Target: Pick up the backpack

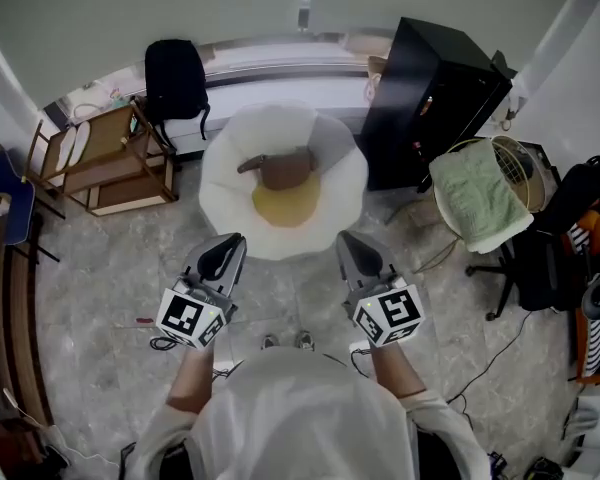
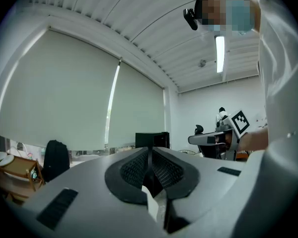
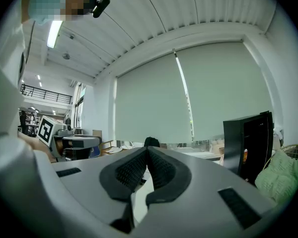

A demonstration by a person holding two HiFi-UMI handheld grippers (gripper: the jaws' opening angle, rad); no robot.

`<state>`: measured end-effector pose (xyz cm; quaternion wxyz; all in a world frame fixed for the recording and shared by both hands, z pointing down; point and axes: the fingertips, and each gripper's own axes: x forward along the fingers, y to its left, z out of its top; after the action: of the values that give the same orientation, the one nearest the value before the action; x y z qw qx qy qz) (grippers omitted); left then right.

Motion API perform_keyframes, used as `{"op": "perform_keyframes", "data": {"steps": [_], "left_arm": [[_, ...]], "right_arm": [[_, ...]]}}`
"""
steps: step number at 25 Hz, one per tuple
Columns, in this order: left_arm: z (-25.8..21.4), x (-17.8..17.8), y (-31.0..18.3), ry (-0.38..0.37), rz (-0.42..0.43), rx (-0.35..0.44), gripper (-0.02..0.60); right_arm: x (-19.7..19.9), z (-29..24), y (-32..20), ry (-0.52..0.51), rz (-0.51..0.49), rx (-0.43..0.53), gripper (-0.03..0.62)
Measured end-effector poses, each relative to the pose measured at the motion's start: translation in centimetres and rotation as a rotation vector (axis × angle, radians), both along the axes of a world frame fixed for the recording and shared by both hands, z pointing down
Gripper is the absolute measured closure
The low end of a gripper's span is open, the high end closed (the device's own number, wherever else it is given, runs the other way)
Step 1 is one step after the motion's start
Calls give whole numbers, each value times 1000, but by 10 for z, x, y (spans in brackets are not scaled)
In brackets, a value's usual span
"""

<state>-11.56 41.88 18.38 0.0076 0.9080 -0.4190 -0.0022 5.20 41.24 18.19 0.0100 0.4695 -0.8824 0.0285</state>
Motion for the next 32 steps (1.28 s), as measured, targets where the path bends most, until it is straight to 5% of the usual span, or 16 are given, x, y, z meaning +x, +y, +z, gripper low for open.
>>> {"op": "perform_keyframes", "data": {"steps": [15,32], "left_arm": [[-6,31,-13,-16,56,68,534],[11,47,-58,18,-30,57,534]], "right_arm": [[22,1,-23,-2,-37,24,565],[40,23,-66,-12,-53,-14,565]]}}
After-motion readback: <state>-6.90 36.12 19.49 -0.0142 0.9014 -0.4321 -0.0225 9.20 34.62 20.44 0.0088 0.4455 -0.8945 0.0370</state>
